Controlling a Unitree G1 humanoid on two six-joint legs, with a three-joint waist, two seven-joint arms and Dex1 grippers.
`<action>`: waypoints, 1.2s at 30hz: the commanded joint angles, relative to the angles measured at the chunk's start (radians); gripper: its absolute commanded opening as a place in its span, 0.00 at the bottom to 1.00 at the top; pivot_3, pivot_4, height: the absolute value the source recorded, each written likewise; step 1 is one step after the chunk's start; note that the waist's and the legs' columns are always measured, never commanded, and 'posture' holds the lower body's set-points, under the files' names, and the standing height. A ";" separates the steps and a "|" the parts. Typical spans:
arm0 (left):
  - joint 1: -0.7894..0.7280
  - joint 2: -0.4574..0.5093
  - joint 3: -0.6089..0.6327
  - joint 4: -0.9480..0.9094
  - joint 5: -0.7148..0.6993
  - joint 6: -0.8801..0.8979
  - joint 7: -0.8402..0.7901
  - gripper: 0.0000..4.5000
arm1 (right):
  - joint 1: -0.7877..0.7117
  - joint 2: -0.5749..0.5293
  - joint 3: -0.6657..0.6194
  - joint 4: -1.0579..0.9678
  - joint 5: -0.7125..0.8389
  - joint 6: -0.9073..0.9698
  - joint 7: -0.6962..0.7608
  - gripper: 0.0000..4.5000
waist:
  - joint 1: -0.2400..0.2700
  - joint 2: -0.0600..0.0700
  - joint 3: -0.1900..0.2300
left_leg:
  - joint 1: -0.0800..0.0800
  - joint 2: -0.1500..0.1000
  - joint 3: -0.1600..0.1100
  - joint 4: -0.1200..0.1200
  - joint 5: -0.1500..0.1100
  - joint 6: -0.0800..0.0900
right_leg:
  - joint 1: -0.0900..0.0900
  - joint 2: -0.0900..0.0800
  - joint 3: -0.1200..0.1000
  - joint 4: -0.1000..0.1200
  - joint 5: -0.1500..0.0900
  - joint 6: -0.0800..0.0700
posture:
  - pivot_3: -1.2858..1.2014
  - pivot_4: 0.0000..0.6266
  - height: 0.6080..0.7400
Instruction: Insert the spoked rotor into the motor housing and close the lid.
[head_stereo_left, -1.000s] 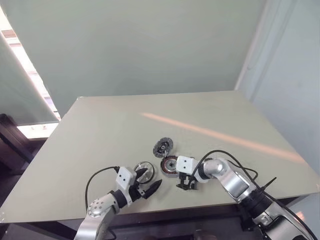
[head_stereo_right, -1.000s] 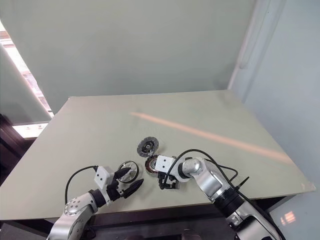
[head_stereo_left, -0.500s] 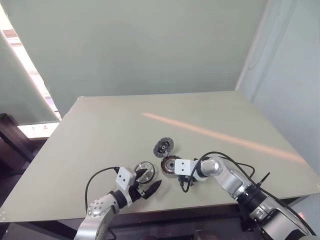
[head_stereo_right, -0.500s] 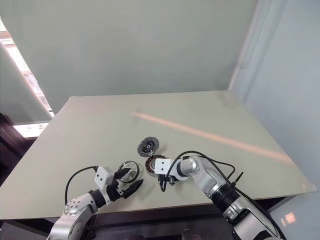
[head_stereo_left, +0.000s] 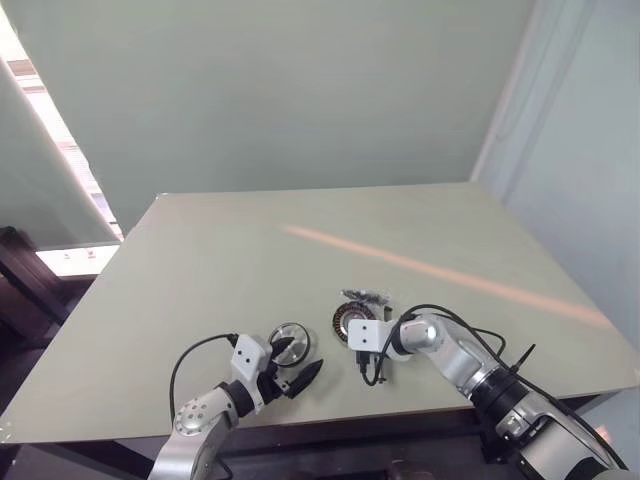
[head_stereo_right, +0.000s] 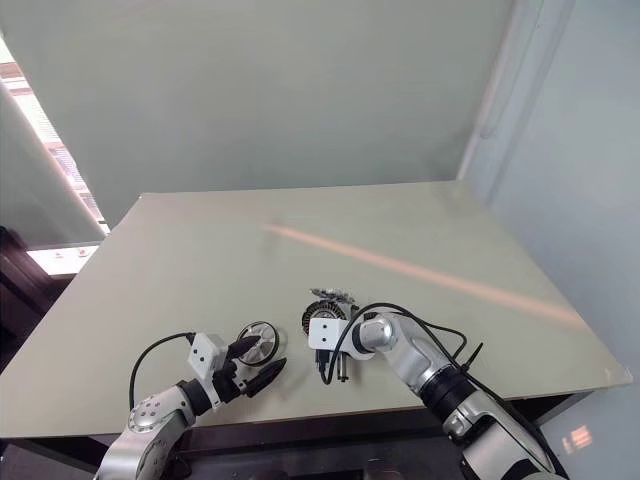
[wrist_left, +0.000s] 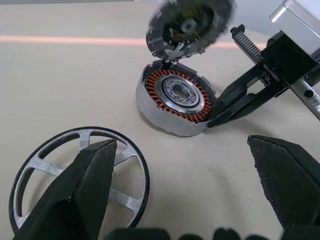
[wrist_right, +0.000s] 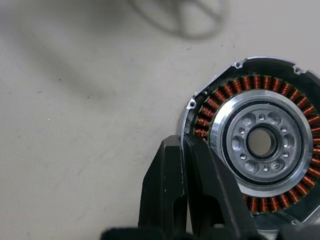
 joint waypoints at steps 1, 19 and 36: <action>-0.011 0.002 0.015 -0.025 0.006 -0.019 0.006 1.00 | -0.020 0.010 -0.038 -0.059 0.020 0.042 0.032 0.01 | 0.000 0.000 0.000 | 0.000 0.000 0.000 0.000 0.000 0.000 | 0.000 0.000 0.000 0.000 0.000 0.000 | 0.52 0.00 1.00; 0.011 -0.003 0.019 -0.025 0.000 -0.023 0.020 1.00 | 0.041 0.112 -0.061 -0.392 0.119 0.678 0.000 0.01 | 0.001 0.000 0.000 | -0.003 0.000 0.000 0.000 0.000 0.000 | -0.003 0.000 -0.001 0.001 0.000 0.000 | 0.52 0.00 1.00; 0.019 -0.007 0.015 -0.027 -0.001 -0.023 0.022 1.00 | 0.072 0.219 -0.091 -0.353 0.174 0.749 -0.185 0.01 | -0.001 0.000 0.000 | -0.003 0.000 0.000 0.000 0.000 0.000 | -0.003 0.000 -0.001 0.001 0.000 0.000 | 0.52 0.00 1.00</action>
